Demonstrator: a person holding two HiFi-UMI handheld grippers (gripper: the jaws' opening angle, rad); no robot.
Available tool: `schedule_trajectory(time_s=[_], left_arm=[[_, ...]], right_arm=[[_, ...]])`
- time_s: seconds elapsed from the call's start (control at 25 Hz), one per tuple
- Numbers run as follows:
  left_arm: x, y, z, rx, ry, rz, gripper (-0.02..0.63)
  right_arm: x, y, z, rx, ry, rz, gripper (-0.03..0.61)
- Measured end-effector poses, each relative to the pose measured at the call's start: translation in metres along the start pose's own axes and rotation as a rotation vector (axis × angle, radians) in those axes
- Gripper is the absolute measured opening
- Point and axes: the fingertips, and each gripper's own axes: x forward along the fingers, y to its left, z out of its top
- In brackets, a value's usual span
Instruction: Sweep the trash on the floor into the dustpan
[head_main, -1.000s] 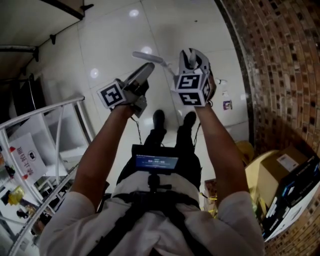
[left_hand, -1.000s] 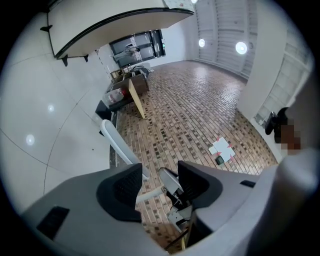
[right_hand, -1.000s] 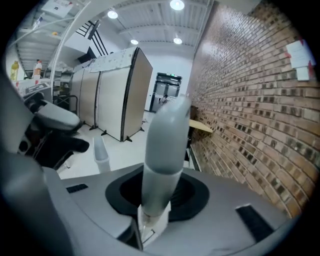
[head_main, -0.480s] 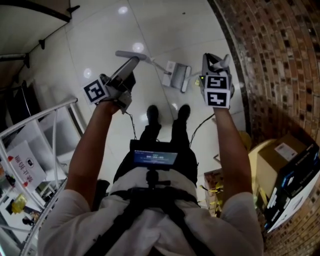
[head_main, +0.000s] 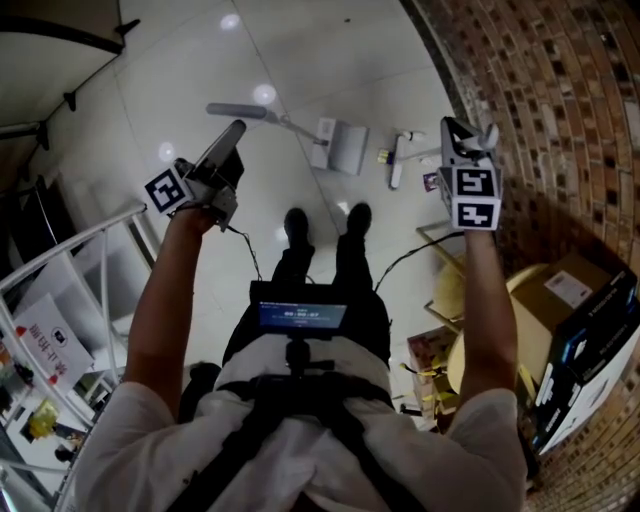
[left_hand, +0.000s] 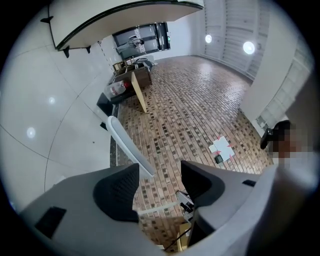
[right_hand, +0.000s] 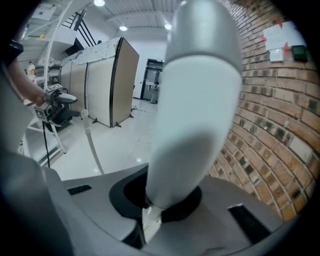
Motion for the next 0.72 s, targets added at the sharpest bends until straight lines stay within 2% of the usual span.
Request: schedule_trajectory(time_s=[0.2, 0.4, 0.44, 0.6, 0.72], left_arm=[[0.013, -0.003, 0.006, 0.020, 0.001, -0.004, 0.264], [0.019, 0.001, -0.009, -0.021, 0.070, 0.012, 0.268], [0.018, 0.003, -0.012, -0.026, 0.078, 0.016, 0.268], [0.019, 0.007, -0.005, -0.027, 0.052, 0.019, 0.268], [0.023, 0.008, 0.001, -0.027, 0.043, 0.019, 0.282]], right_arm=[[0.010, -0.010, -0.035, -0.033, 0.038, -0.028, 0.005], [0.028, 0.021, -0.063, -0.054, 0.074, -0.003, 0.005], [0.030, 0.021, -0.065, -0.010, 0.063, -0.013, 0.003], [0.031, -0.010, -0.073, 0.317, -0.002, -0.145, 0.009], [0.026, -0.027, -0.070, 0.430, -0.057, -0.226, 0.014]])
